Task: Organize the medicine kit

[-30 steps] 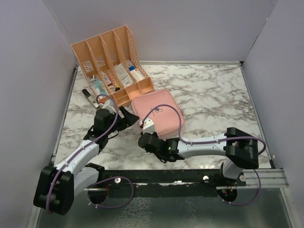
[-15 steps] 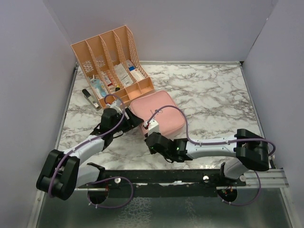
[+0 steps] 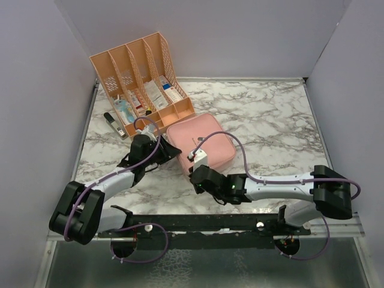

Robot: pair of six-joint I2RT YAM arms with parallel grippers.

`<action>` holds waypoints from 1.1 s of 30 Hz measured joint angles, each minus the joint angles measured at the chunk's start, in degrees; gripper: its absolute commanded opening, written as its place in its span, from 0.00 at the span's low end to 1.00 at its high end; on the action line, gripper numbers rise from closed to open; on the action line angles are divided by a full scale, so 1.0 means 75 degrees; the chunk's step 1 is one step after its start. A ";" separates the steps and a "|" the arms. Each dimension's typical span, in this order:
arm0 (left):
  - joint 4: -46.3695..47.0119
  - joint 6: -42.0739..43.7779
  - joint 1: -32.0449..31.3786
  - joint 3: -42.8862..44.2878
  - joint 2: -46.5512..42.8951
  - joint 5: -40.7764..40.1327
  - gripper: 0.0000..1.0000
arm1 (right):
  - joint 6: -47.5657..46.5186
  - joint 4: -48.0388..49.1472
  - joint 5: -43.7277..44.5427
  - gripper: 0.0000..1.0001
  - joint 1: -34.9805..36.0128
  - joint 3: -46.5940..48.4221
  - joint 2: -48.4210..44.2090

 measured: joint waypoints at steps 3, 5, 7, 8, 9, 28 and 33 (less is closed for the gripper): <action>0.0032 0.0000 0.0000 0.0099 0.0140 0.0000 0.36 | -0.0137 -0.0079 0.0003 0.01 -0.0006 -0.0105 -0.0385; 0.0047 0.0000 -0.0015 0.0131 0.0184 0.0000 0.36 | -0.0207 -0.0152 0.0003 0.01 -0.0012 -0.0105 -0.0490; 0.0047 0.0003 -0.0032 0.0169 0.0221 -0.0012 0.36 | -0.0280 -0.0306 -0.0003 0.01 -0.0017 -0.0102 -0.0513; 0.0050 0.0003 -0.0035 0.0187 0.0239 -0.0017 0.36 | -0.0297 -0.0411 -0.0006 0.01 -0.0017 -0.0102 -0.0513; 0.0052 0.0003 -0.0035 0.0195 0.0256 -0.0020 0.36 | -0.0303 -0.0495 -0.0006 0.01 -0.0017 -0.0102 -0.0513; 0.0061 0.0006 -0.0050 0.0341 0.0431 -0.0017 0.36 | 0.0201 -0.1571 0.0592 0.01 -0.0015 0.0114 -0.0458; 0.0047 0.0012 -0.0050 0.0367 0.0440 -0.0009 0.37 | -0.0029 -0.1399 0.0440 0.22 -0.0017 0.0023 -0.0513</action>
